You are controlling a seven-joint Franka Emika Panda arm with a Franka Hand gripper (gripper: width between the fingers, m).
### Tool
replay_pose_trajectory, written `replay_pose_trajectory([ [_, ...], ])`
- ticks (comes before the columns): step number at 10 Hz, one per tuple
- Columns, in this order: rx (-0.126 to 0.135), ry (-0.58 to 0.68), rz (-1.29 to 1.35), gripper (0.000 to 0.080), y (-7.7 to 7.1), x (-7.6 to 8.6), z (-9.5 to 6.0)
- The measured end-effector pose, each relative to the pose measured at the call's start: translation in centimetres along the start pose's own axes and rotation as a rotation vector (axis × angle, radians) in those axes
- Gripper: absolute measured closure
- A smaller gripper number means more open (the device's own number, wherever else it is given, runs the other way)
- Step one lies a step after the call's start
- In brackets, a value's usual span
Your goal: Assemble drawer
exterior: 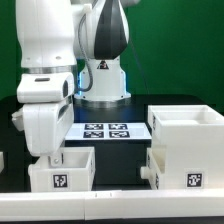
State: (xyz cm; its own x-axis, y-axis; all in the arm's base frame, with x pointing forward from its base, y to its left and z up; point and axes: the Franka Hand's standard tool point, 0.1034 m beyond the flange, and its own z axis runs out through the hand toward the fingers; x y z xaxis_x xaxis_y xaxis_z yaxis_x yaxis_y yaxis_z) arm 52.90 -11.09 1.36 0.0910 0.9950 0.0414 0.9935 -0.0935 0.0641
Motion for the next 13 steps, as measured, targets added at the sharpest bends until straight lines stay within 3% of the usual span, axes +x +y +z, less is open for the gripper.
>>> replay_pose_trajectory([
  [3,0.001,0.0,-0.001,0.0755,-0.1,0.0,0.0],
  [5,0.001,0.0,-0.001,0.0439,-0.1,0.1,0.0],
  [6,0.011,0.002,-0.005,0.0439,-0.1,0.3,0.0],
  [7,0.038,0.005,-0.018,0.0257,-0.1,0.6,0.0],
  [8,0.076,0.011,-0.05,0.0184,0.0,1.0,0.0],
  [13,0.088,0.021,-0.052,0.0151,-0.4,1.2,0.7],
])
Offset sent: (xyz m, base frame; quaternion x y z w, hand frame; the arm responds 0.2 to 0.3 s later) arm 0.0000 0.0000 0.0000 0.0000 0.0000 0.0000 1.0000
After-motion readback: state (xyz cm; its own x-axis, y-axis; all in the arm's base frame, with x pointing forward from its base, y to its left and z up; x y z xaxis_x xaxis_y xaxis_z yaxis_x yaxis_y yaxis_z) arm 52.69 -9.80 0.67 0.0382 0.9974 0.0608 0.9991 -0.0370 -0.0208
